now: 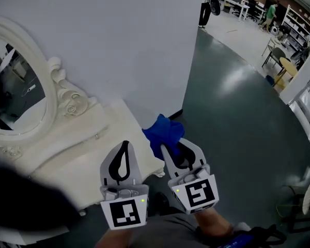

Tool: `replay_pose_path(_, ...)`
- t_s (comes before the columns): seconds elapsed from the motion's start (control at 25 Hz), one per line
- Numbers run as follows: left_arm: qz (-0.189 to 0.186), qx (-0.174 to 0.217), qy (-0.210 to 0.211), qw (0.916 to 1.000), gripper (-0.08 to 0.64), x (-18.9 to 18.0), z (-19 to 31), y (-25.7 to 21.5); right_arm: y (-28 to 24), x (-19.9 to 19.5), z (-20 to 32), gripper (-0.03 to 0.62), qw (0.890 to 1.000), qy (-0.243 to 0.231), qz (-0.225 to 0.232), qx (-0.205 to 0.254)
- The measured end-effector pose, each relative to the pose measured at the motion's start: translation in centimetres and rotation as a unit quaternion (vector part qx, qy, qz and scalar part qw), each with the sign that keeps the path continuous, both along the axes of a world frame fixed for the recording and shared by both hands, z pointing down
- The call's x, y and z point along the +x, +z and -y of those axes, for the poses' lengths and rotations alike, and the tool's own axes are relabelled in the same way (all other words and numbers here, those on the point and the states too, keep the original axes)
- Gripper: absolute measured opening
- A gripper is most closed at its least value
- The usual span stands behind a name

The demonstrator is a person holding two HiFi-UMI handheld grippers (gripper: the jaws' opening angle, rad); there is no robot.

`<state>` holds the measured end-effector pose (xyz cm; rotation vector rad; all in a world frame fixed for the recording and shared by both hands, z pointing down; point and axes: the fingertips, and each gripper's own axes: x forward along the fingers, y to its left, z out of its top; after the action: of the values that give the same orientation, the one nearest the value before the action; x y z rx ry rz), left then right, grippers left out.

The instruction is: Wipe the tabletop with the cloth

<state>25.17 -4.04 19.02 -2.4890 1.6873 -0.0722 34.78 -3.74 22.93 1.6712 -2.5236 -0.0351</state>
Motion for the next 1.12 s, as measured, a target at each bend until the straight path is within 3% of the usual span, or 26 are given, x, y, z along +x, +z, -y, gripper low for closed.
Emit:
replay_pose_path(0.44, 0.01, 0.002, -0.045, 0.9989, 0.015, -2.7, -2.7, -0.4, -1.1, -2.9, -1.6, 0.087, 0.999, -0.041, -0.002, 0.012)
replay_pose_path(1.12, 0.017, -0.005, -0.079, 0.9967, 0.015, -4.9, -2.1, 0.2, -0.9, -5.5, -0.4, 0.086, 0.996, -0.086, 0.001, 0.011)
